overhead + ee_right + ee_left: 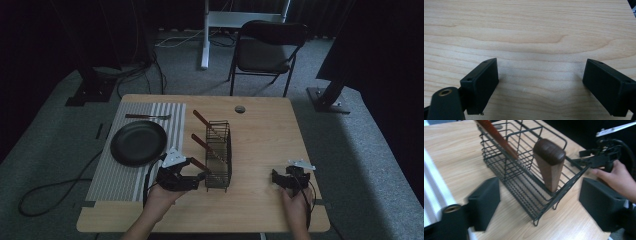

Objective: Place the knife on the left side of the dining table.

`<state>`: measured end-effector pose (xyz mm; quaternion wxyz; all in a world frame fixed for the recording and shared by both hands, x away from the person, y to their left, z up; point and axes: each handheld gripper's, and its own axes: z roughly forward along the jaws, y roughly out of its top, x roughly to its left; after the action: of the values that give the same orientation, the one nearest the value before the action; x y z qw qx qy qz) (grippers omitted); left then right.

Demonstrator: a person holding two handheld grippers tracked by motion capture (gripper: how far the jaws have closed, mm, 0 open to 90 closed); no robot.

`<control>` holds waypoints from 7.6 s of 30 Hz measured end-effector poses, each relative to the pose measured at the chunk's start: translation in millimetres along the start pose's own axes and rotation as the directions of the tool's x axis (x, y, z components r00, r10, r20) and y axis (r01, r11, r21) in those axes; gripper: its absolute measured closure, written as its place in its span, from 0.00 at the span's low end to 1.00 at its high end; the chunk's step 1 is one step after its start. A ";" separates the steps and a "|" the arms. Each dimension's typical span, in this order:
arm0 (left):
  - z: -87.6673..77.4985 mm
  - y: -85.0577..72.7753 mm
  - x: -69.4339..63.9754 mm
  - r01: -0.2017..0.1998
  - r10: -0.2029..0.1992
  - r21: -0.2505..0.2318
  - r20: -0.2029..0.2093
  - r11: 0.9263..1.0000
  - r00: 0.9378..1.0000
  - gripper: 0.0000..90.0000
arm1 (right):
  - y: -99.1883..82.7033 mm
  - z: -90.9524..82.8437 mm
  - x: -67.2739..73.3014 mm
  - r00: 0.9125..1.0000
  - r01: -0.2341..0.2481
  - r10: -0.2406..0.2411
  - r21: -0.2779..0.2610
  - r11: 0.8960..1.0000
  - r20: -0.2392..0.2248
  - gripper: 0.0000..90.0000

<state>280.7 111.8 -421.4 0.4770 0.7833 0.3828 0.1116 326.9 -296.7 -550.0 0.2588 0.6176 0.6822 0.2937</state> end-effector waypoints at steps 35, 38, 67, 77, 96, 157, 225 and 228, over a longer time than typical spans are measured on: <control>1.5 1.0 -0.6 0.019 -0.010 -0.074 0.121 0.997 0.993 0.85 | -0.3 -0.4 0.1 1.000 0.001 -0.001 -0.001 1.000 -0.001 0.14; 1.6 2.7 -1.9 0.009 0.000 -0.079 0.122 0.997 0.993 0.85 | -0.2 -0.4 0.1 1.000 0.001 -0.001 -0.001 1.000 -0.001 0.14; -35.3 25.5 -4.4 -0.024 0.045 -0.228 0.091 0.973 0.995 0.91 | -0.3 -0.3 0.1 1.000 0.002 -0.002 -0.003 1.000 -0.002 0.14; -55.4 32.2 -1.8 -0.016 0.038 -0.294 0.072 0.956 0.997 0.91 | -0.3 -0.4 0.0 1.000 0.002 -0.002 -0.002 1.000 -0.002 0.14; -114.9 20.6 32.3 0.009 -0.031 -0.389 -0.051 0.921 0.998 0.91 | -0.2 -0.5 0.0 1.000 0.003 -0.003 0.000 1.000 -0.001 0.14; -131.6 -148.4 121.6 0.456 -0.561 -0.431 -0.155 0.779 0.813 0.85 | -0.2 -0.4 0.3 1.000 0.000 0.000 -0.002 1.000 -0.001 0.14; -99.4 -182.3 111.3 0.315 -0.304 -0.070 -0.522 0.946 0.797 0.46 | -0.2 -0.3 0.3 1.000 0.000 0.000 -0.002 1.000 -0.001 0.14; -96.0 -182.5 111.9 0.311 -0.282 -0.035 -0.528 0.950 0.801 0.38 | -0.2 -0.3 0.3 1.000 0.000 0.000 -0.002 1.000 -0.001 0.14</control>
<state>215.2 300.4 -544.8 0.3439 0.6654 0.6192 0.2357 326.6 -296.5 -550.0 0.2591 0.6173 0.6820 0.2945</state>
